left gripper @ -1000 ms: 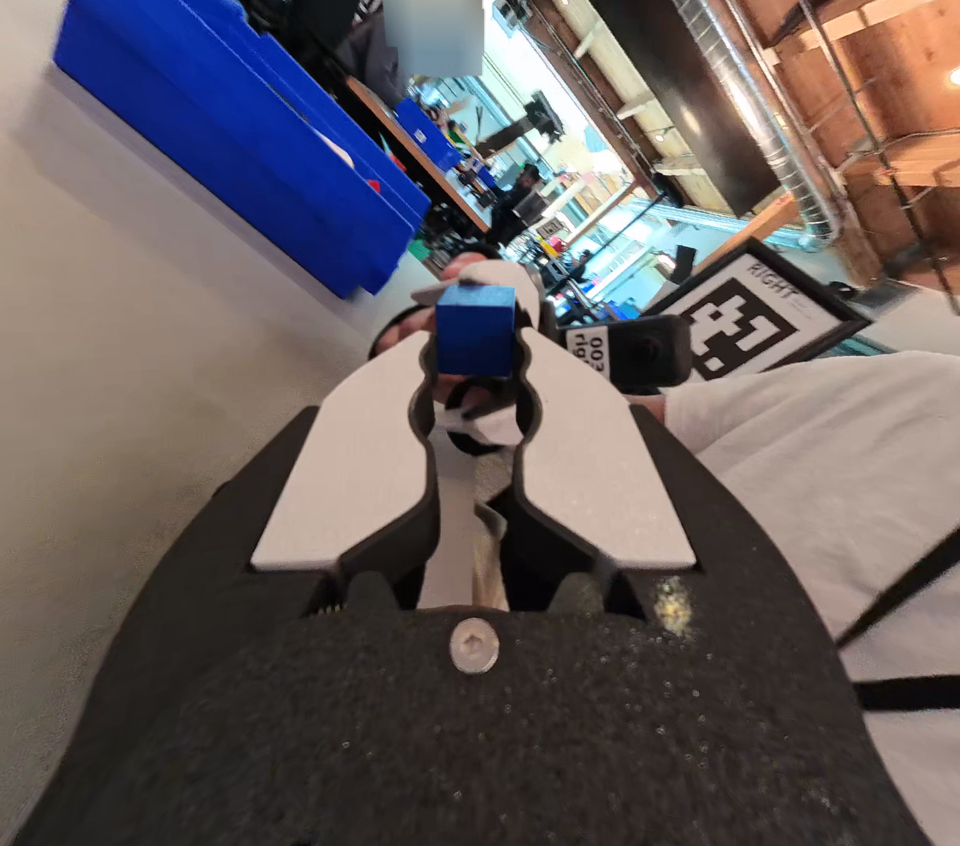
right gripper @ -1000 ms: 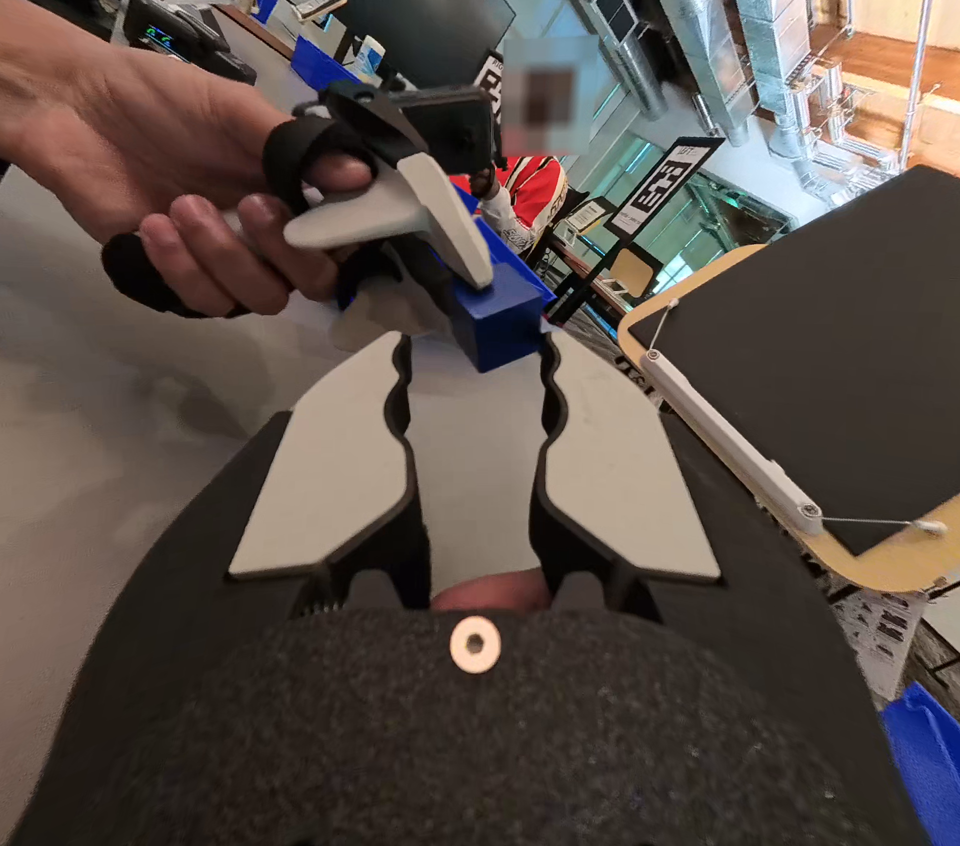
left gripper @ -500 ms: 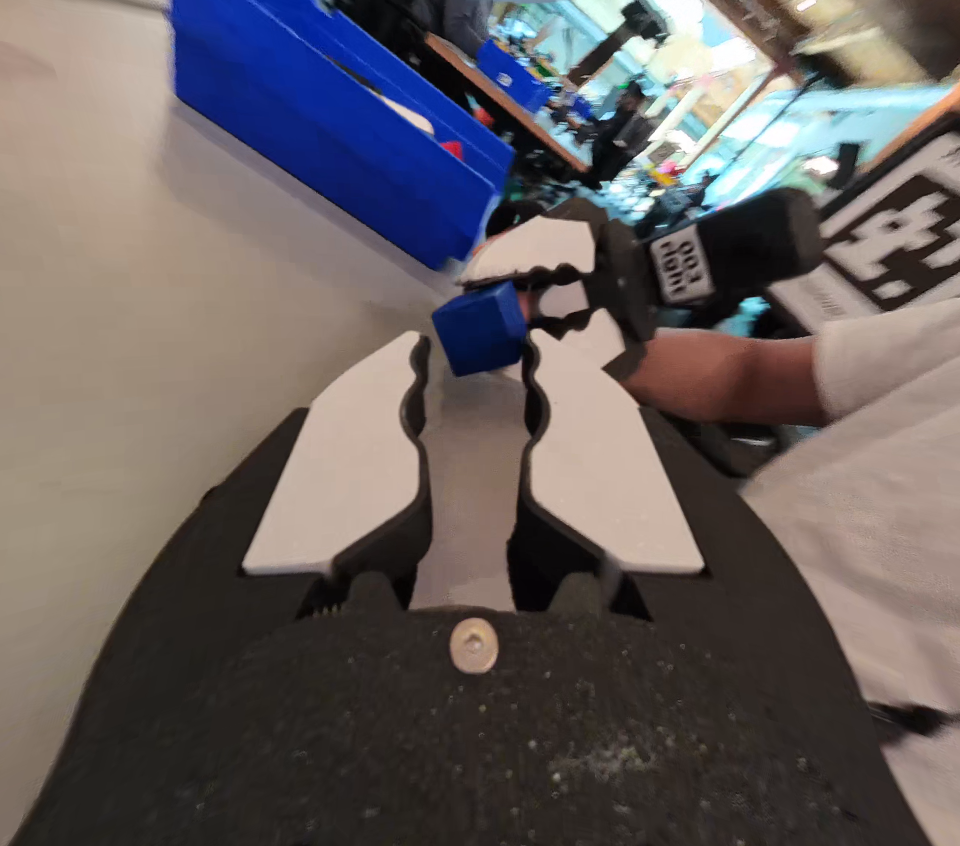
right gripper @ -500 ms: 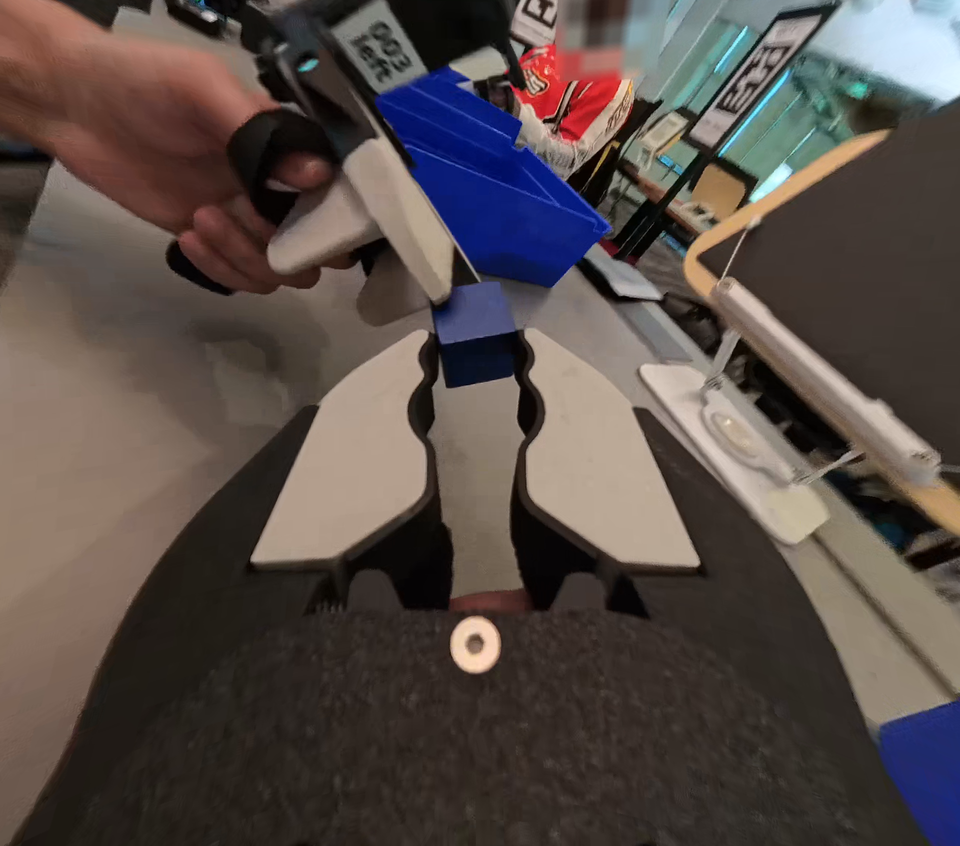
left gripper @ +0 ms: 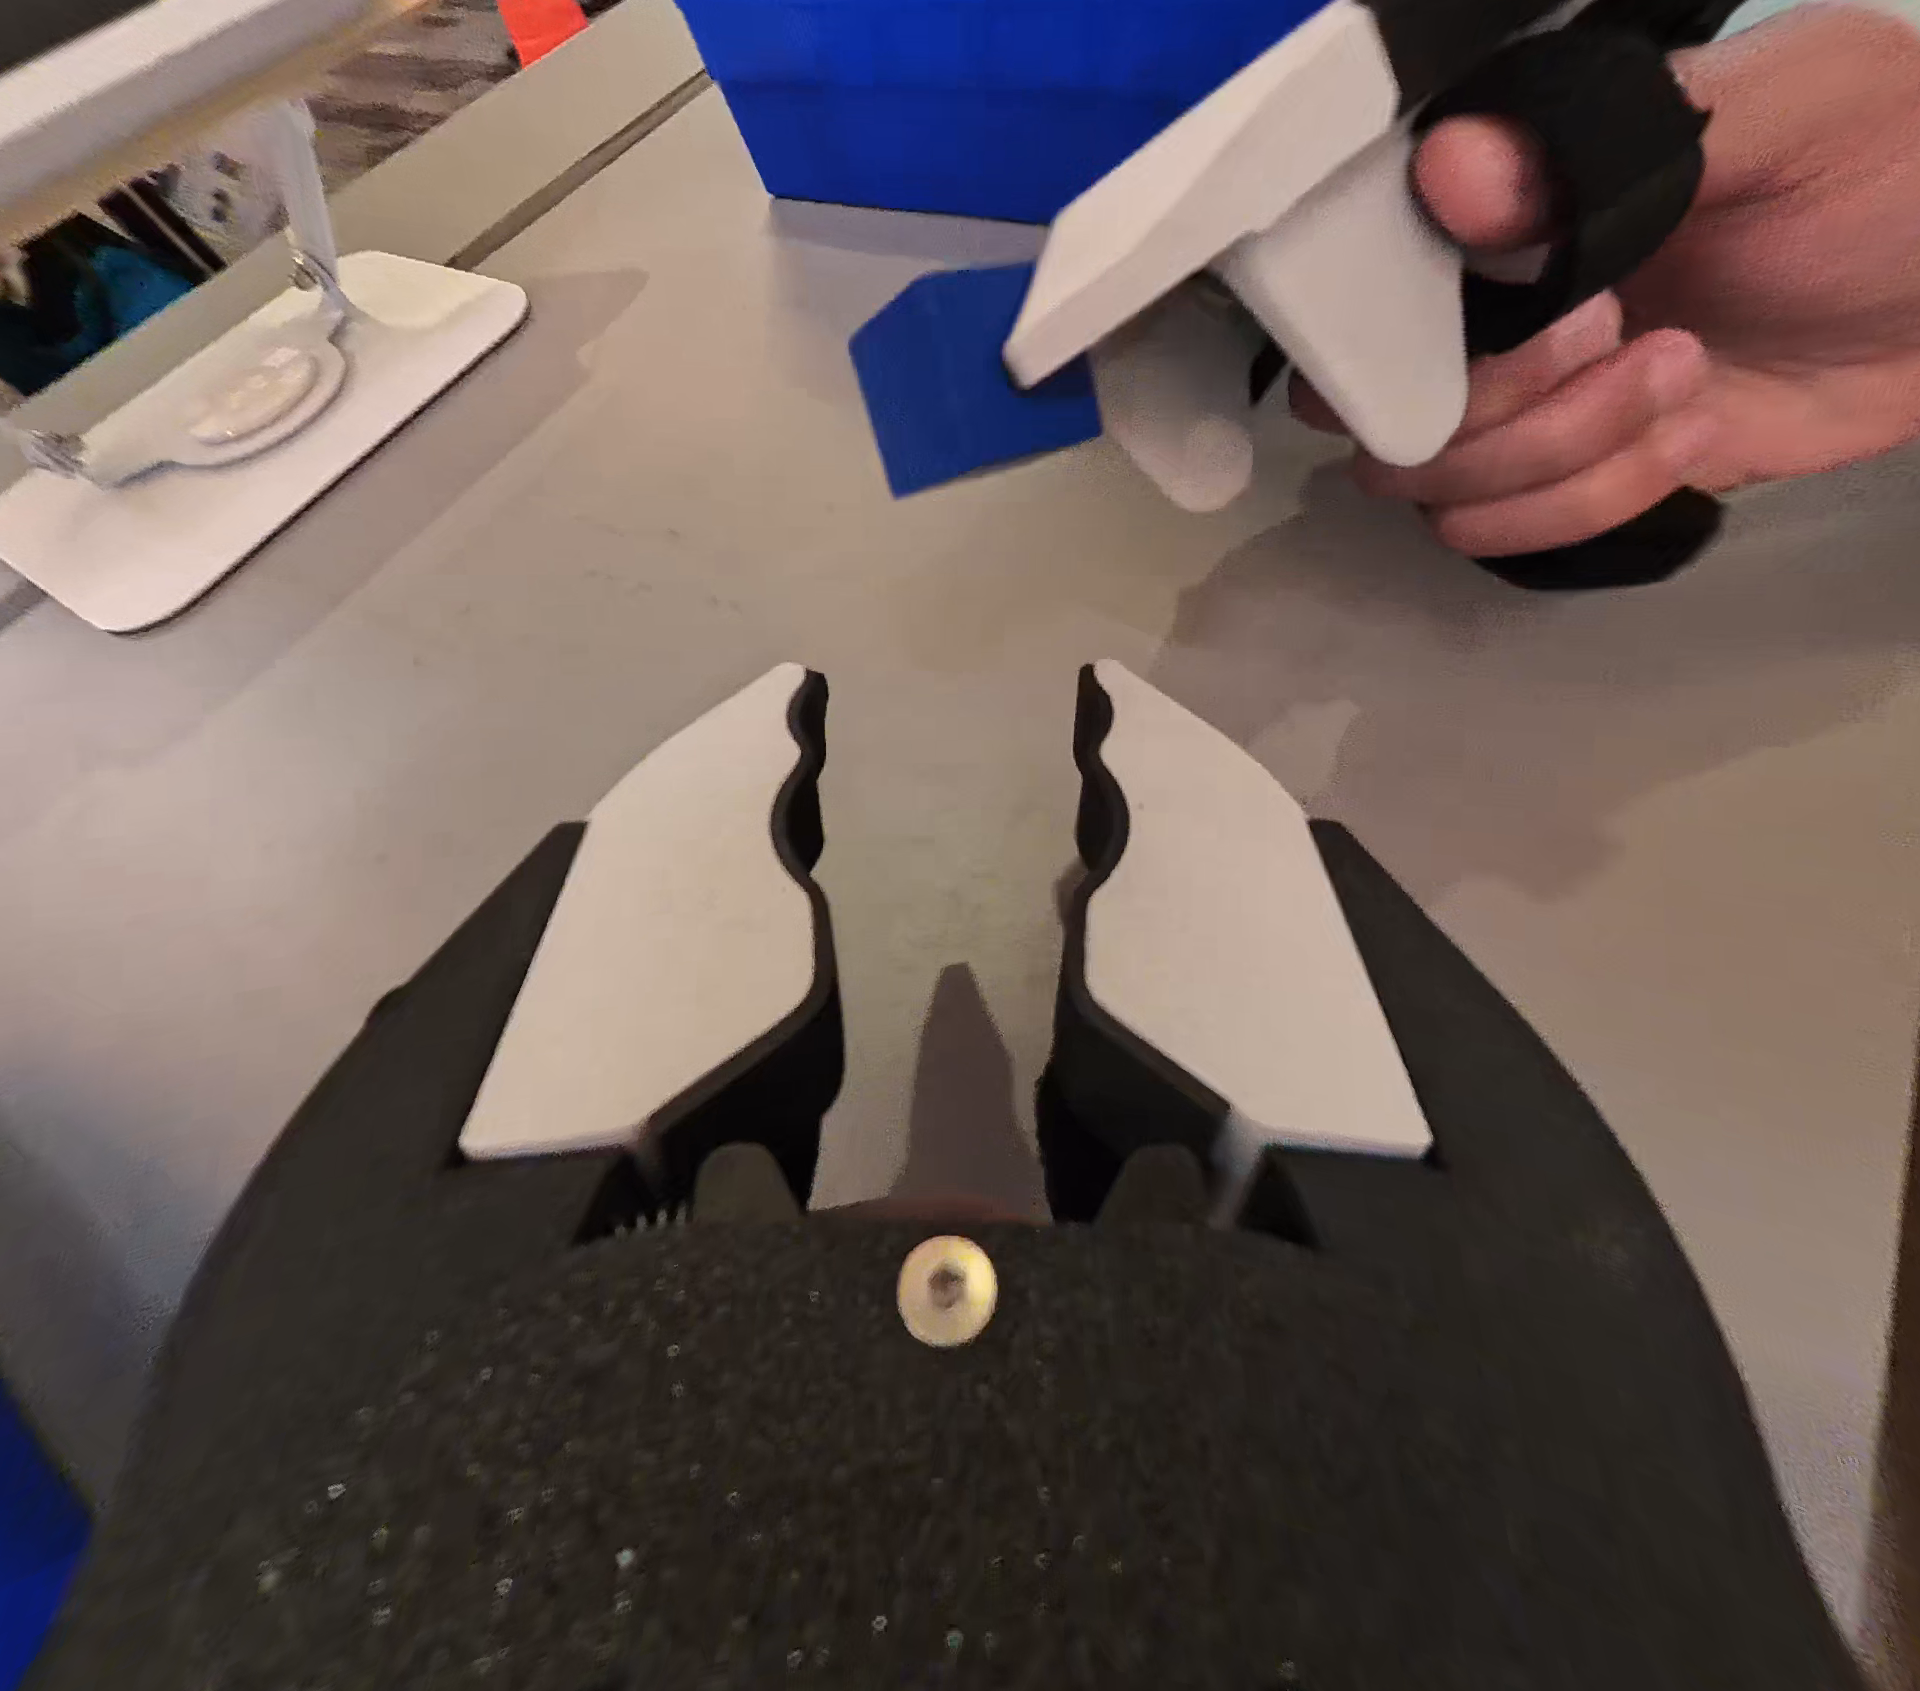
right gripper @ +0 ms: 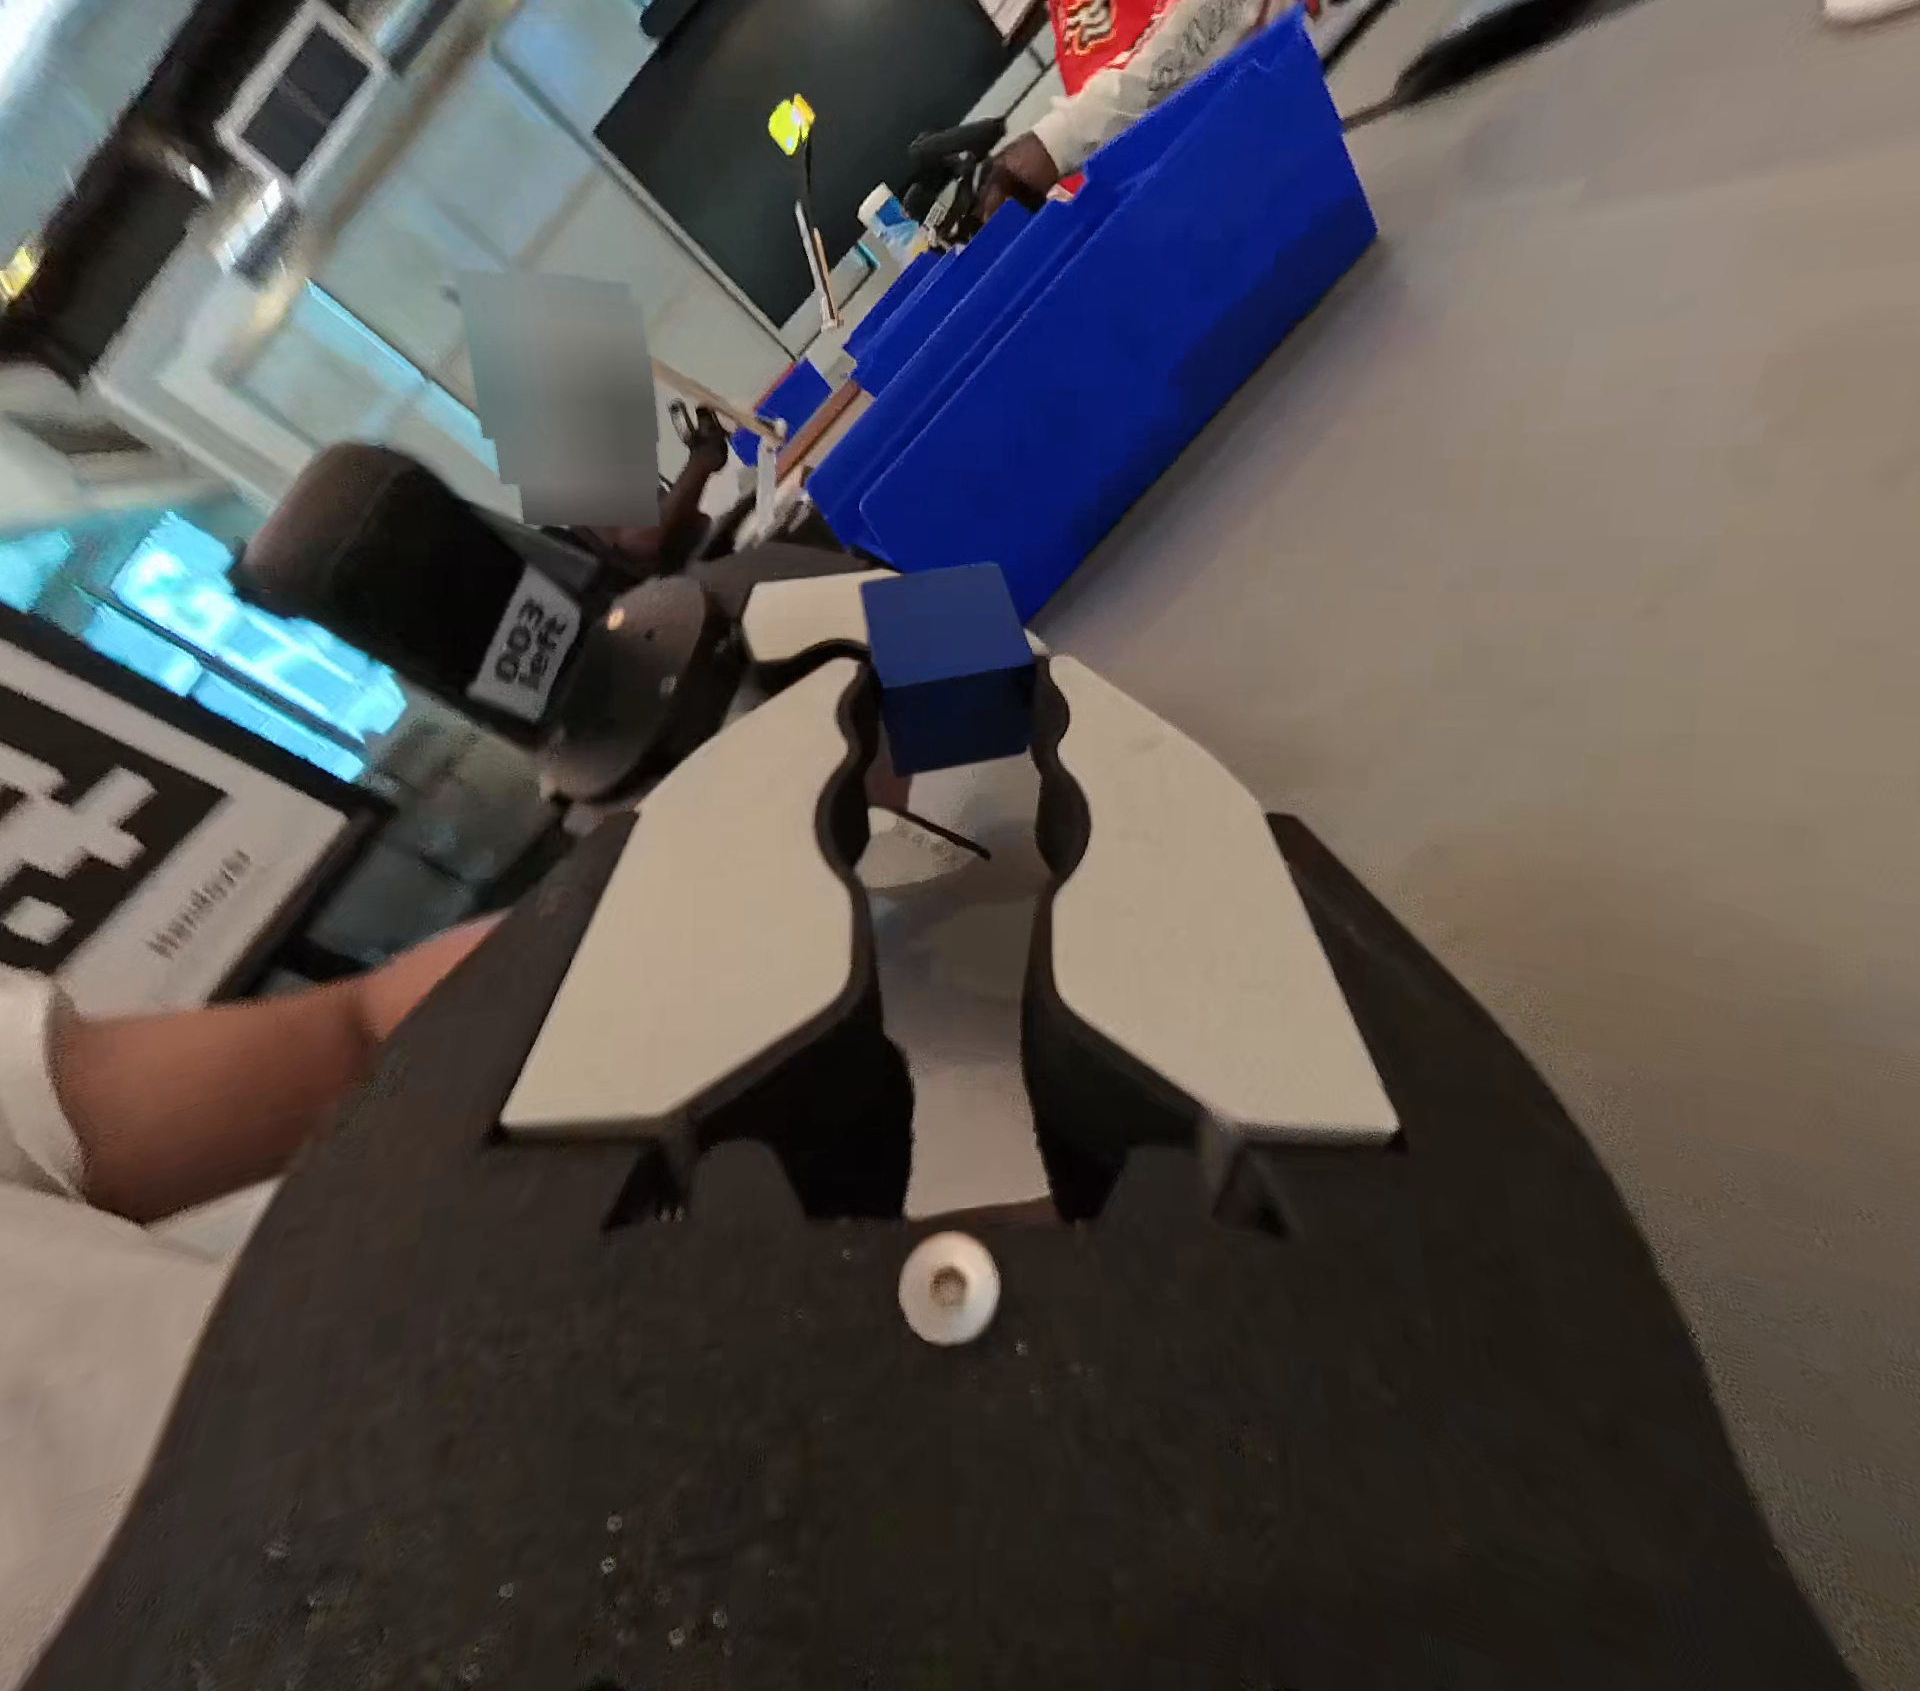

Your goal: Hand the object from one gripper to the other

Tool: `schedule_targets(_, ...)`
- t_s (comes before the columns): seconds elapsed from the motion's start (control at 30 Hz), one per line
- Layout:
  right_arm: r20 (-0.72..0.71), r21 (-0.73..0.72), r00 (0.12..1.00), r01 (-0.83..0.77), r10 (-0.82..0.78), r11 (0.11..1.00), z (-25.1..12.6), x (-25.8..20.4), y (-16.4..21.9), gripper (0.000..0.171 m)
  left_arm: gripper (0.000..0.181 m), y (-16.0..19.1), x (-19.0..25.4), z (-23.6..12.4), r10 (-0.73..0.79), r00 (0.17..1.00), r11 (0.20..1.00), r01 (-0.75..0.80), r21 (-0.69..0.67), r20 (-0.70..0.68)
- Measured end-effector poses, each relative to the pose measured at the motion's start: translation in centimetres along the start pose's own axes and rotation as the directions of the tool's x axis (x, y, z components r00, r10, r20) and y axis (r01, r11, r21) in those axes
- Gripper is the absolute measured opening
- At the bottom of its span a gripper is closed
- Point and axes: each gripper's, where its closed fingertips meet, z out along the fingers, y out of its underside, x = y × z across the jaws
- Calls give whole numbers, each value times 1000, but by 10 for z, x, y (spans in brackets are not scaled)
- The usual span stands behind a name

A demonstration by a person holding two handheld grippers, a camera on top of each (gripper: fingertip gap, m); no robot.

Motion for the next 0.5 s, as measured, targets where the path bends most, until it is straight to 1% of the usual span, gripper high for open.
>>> schedule_targets(0.07,3,39,990,-141,141,989,6,3,5,28,46,-3,1,0,48,998,999,-48,9,37)
schedule_targets(0.1,31,49,975,-222,221,974,11,2,9,28,46,-6,2,1,65,997,998,-66,17,46)
schedule_targets(0.2,117,70,892,-446,437,892,22,-1,23,28,47,-11,2,1,76,994,996,-79,32,78)
schedule_targets(0.27,152,76,831,-549,535,832,26,0,31,28,47,-13,5,2,70,996,997,-73,38,63)
schedule_targets(0.3,166,79,808,-582,565,809,27,1,34,28,47,-14,4,1,71,995,996,-74,39,73)
schedule_targets(0.37,200,64,774,-623,601,780,29,0,36,28,37,-13,4,1,90,993,995,-93,34,82)
schedule_targets(0.5,216,36,772,-618,598,785,29,-4,35,28,34,-14,4,-2,124,989,991,-127,37,84)
